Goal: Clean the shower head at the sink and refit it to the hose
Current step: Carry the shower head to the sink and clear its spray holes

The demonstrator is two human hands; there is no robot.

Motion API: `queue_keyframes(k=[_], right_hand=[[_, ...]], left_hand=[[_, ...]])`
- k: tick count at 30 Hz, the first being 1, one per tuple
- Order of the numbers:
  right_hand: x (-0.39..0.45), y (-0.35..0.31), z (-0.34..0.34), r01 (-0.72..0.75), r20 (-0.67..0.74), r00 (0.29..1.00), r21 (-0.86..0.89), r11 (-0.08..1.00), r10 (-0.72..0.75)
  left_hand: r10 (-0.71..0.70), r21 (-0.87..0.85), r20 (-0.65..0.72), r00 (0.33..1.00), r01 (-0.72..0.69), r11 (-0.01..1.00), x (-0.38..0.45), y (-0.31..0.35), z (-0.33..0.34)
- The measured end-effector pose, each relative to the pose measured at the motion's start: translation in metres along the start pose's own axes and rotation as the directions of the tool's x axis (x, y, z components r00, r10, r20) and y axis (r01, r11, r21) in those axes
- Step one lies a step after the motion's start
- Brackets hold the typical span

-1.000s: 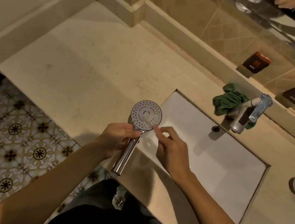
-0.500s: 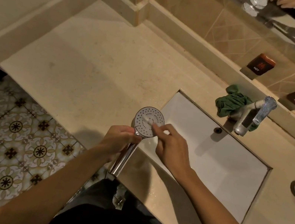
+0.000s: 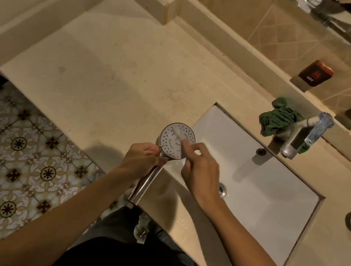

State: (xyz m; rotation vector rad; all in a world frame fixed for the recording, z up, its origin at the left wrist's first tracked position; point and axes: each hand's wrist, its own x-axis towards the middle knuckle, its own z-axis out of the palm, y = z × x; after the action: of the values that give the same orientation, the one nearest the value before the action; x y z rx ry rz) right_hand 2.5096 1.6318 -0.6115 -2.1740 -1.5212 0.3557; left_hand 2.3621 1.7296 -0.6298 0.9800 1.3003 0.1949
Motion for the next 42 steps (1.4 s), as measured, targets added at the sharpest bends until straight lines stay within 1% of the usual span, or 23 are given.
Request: queue_keyframes(k=[2, 4, 5, 8, 10, 12, 13, 16, 19, 20, 22, 25, 26, 28, 29, 32, 34, 35, 37, 38, 40, 41, 42], right_hand=[[-0.005, 0.0, 0.003, 0.041, 0.022, 0.999, -0.02, 0.999, -0.041], [-0.006, 0.003, 0.003, -0.037, -0.041, 0.998, 0.031, 0.999, 0.038], [-0.006, 0.006, 0.002, -0.044, -0.061, 0.997, 0.05, 0.998, 0.047], [-0.013, 0.012, 0.003, 0.031, -0.044, 0.999, 0.024, 0.999, -0.03], [-0.02, 0.009, 0.005, 0.02, -0.052, 0.998, 0.031, 0.999, -0.019], [-0.025, 0.008, 0.006, 0.049, -0.023, 0.999, -0.006, 0.999, -0.049], [-0.026, 0.011, 0.006, 0.058, -0.033, 0.998, -0.024, 0.998, -0.058], [-0.024, 0.02, 0.001, -0.033, -0.109, 0.993, 0.029, 0.999, 0.036], [-0.02, 0.024, -0.001, 0.052, -0.055, 0.997, 0.003, 0.999, -0.052], [-0.018, 0.025, -0.002, 0.035, -0.06, 0.998, 0.016, 0.999, -0.034], [-0.013, 0.022, -0.001, -0.049, -0.105, 0.993, 0.072, 0.996, 0.056], [-0.007, 0.016, 0.002, -0.004, -0.085, 0.996, 0.103, 0.995, 0.012], [-0.005, 0.015, 0.002, -0.02, -0.092, 0.995, 0.117, 0.993, 0.031], [0.0, 0.014, 0.003, -0.105, -0.147, 0.981, 0.144, 0.984, 0.126], [0.002, 0.014, 0.003, -0.123, -0.153, 0.978, 0.137, 0.983, 0.143], [0.002, 0.016, 0.001, -0.061, -0.074, 0.995, 0.038, 0.997, 0.064], [0.004, 0.016, -0.002, -0.108, -0.099, 0.988, 0.067, 0.992, 0.115], [0.005, 0.017, -0.003, -0.103, -0.093, 0.99, 0.068, 0.992, 0.109], [0.005, 0.018, -0.004, -0.007, -0.03, 1.0, 0.004, 1.0, 0.007], [0.004, 0.02, -0.005, 0.009, -0.024, 1.0, -0.005, 1.0, -0.009], [0.006, 0.024, -0.007, -0.065, -0.073, 0.995, 0.031, 0.997, 0.067], [0.006, 0.026, -0.008, -0.073, -0.093, 0.993, 0.049, 0.996, 0.077], [0.005, 0.026, -0.007, -0.049, -0.088, 0.995, 0.055, 0.997, 0.054]], left_hand=[[0.004, 0.007, 0.005, 1.0, -0.004, 1.0, 0.001, 0.001, 0.001], [-0.002, -0.007, 0.009, 1.0, 0.002, 1.0, 0.001, 0.002, 0.0], [-0.005, -0.01, 0.017, 1.0, 0.005, 1.0, 0.001, 0.003, 0.0], [-0.02, -0.021, 0.051, 0.999, 0.021, 1.0, -0.001, 0.007, 0.003], [-0.032, -0.047, 0.049, 0.998, 0.034, 0.998, -0.002, 0.011, 0.004], [-0.043, -0.058, 0.051, 0.998, 0.046, 0.997, -0.004, 0.012, 0.006], [-0.046, -0.06, 0.06, 0.997, 0.05, 0.997, -0.005, 0.013, 0.007], [-0.049, -0.058, 0.062, 0.997, 0.052, 0.997, -0.005, 0.014, 0.01], [-0.05, -0.044, 0.07, 0.996, 0.054, 0.998, -0.004, 0.013, 0.012], [-0.051, -0.036, 0.072, 0.996, 0.054, 0.998, -0.004, 0.013, 0.012], [-0.041, -0.016, 0.074, 0.996, 0.042, 0.999, -0.003, 0.013, 0.013], [-0.017, -0.008, 0.064, 0.998, 0.018, 1.0, -0.002, 0.011, 0.015], [-0.011, -0.002, 0.06, 0.998, 0.011, 1.0, -0.001, 0.01, 0.016], [-0.007, -0.013, 0.047, 0.999, 0.008, 1.0, -0.001, 0.01, 0.017], [-0.006, -0.016, 0.038, 0.999, 0.007, 1.0, -0.001, 0.01, 0.017], [0.011, 0.009, 0.034, 0.999, -0.012, 1.0, -0.001, 0.009, 0.018], [0.02, -0.009, 0.032, 0.999, -0.019, 1.0, 0.0, 0.008, 0.015], [0.022, -0.015, 0.026, 0.999, -0.021, 1.0, 0.0, 0.007, 0.014], [0.032, -0.014, 0.022, 0.999, -0.031, 0.999, -0.001, 0.007, 0.013], [0.038, -0.018, 0.029, 0.999, -0.037, 0.999, -0.002, 0.008, 0.013], [0.049, -0.039, 0.042, 0.998, -0.047, 0.998, -0.002, 0.01, 0.011], [0.05, -0.051, 0.044, 0.998, -0.048, 0.998, -0.002, 0.01, 0.011], [0.048, -0.059, 0.045, 0.998, -0.045, 0.997, -0.002, 0.01, 0.01]])
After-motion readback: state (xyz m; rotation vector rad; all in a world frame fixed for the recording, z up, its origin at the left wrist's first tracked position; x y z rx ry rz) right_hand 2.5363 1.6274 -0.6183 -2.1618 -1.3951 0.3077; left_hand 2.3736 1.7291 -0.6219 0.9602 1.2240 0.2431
